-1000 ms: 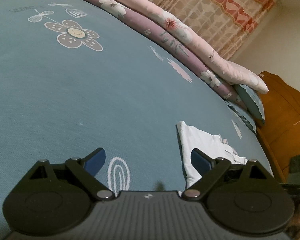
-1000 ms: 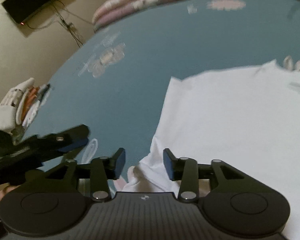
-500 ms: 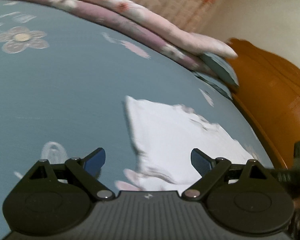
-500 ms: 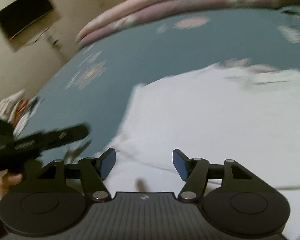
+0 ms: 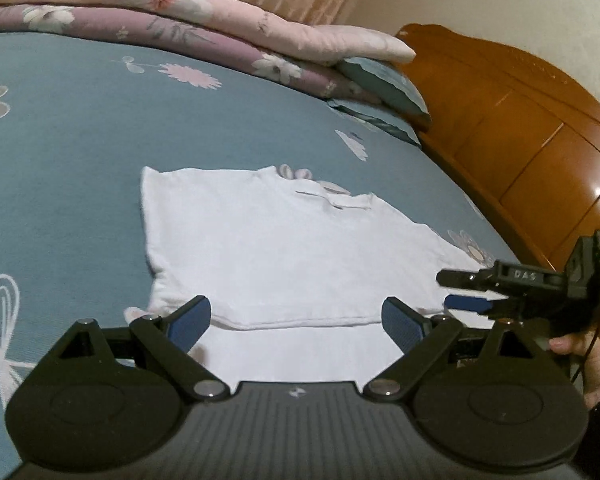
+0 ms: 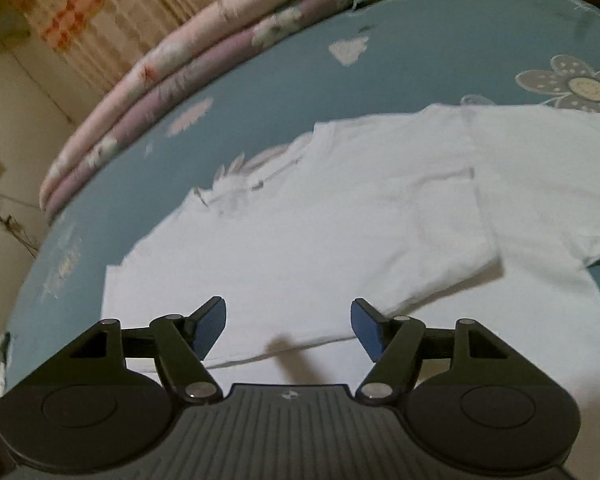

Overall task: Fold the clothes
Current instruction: 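Move the open right gripper back above the shirt body, then move the open right gripper across the shirt toward the unfolded sleeve cuff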

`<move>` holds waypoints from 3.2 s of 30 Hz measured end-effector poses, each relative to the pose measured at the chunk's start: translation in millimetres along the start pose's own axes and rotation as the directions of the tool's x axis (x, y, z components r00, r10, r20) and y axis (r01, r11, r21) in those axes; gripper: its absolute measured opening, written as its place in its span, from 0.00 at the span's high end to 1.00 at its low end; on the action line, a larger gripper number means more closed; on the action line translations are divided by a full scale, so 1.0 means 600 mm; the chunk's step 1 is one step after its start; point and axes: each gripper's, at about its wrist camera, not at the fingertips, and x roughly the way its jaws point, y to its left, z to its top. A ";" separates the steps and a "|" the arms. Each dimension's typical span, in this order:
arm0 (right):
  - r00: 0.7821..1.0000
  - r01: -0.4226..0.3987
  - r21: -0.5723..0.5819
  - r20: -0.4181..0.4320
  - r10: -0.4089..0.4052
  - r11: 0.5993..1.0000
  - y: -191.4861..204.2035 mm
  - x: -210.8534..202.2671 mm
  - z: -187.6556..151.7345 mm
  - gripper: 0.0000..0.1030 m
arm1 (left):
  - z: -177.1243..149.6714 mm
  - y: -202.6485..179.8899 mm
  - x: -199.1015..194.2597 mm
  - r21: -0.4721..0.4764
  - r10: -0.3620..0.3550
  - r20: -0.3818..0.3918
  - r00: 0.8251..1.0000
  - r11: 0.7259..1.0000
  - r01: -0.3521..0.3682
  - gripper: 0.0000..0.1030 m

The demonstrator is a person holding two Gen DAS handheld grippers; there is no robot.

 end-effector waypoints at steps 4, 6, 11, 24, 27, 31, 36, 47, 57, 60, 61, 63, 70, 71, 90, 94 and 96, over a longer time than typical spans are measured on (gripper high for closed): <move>0.998 0.045 -0.037 0.037 -0.044 0.998 -0.018 -0.008 0.010 0.13 | 0.000 -0.026 0.004 0.019 0.028 -0.019 0.999 0.999 -0.028 0.10; 0.997 0.075 -0.021 0.017 -0.075 0.997 -0.034 -0.002 0.010 0.13 | 0.000 -0.038 0.007 0.029 0.046 -0.027 0.999 0.999 -0.045 0.10; 0.995 0.096 -0.023 -0.005 -0.097 0.995 -0.047 -0.051 -0.023 0.09 | 0.000 -0.069 0.025 0.046 0.077 -0.045 0.996 0.996 -0.075 0.10; 0.968 0.226 -0.441 0.001 -0.251 0.869 -0.005 -0.078 -0.154 0.00 | -0.026 -0.130 0.075 0.161 0.175 -0.101 0.979 0.974 -0.158 0.10; 0.969 0.226 -0.460 0.015 -0.247 0.859 -0.008 -0.077 -0.167 0.00 | -0.032 -0.136 0.083 0.180 0.180 -0.113 0.977 0.971 -0.158 0.10; 0.975 0.218 -0.436 0.053 -0.217 0.873 -0.018 -0.082 -0.178 0.00 | -0.036 -0.138 0.096 0.179 0.177 -0.136 0.975 0.972 -0.152 0.10; 0.977 0.210 -0.446 0.054 -0.208 0.870 -0.018 -0.083 -0.177 0.00 | -0.039 -0.142 0.094 0.166 0.110 -0.139 0.984 0.982 -0.087 0.10; 0.953 0.295 -0.354 0.037 -0.302 0.888 -0.072 -0.183 -0.220 0.00 | -0.050 -0.178 0.083 0.234 0.047 -0.108 0.993 0.972 -0.021 0.10; 0.954 0.297 -0.348 0.069 -0.292 0.889 -0.061 -0.222 -0.247 0.00 | -0.060 -0.201 0.084 0.267 0.045 -0.117 0.992 0.963 -0.012 0.10; 0.947 0.313 -0.347 0.044 -0.318 0.884 -0.065 -0.206 -0.256 0.00 | -0.055 -0.196 0.075 0.255 0.046 -0.107 0.993 0.967 -0.017 0.10; 0.945 0.321 -0.353 0.052 -0.324 0.879 -0.065 -0.204 -0.261 0.00 | -0.053 -0.193 0.073 0.252 0.058 -0.111 0.992 0.967 -0.028 0.10; 0.939 0.333 -0.356 0.045 -0.340 0.873 -0.059 -0.206 -0.263 0.00 | -0.051 -0.185 0.071 0.253 0.097 -0.129 0.987 0.965 -0.062 0.10; 0.957 0.289 -0.421 0.094 -0.276 0.860 0.004 -0.205 -0.259 0.00 | -0.048 -0.145 0.037 0.259 0.142 -0.121 0.982 0.960 -0.107 0.10; 0.961 0.274 -0.451 0.098 -0.257 0.850 0.019 -0.195 -0.261 0.00 | -0.048 -0.139 0.031 0.258 0.142 -0.120 0.983 0.960 -0.107 0.10; 0.958 0.261 -0.466 0.020 -0.285 0.846 0.056 -0.163 -0.334 0.00 | -0.042 -0.101 -0.046 0.205 0.114 -0.063 0.992 0.974 -0.098 0.10; 0.961 0.265 -0.457 0.053 -0.272 0.849 0.053 -0.171 -0.345 0.00 | -0.040 -0.121 -0.047 0.207 0.081 -0.056 0.995 0.976 -0.068 0.10; 0.960 0.272 -0.448 0.065 -0.272 0.852 0.052 -0.175 -0.350 0.00 | -0.040 -0.130 -0.044 0.210 0.071 -0.057 0.996 0.976 -0.058 0.10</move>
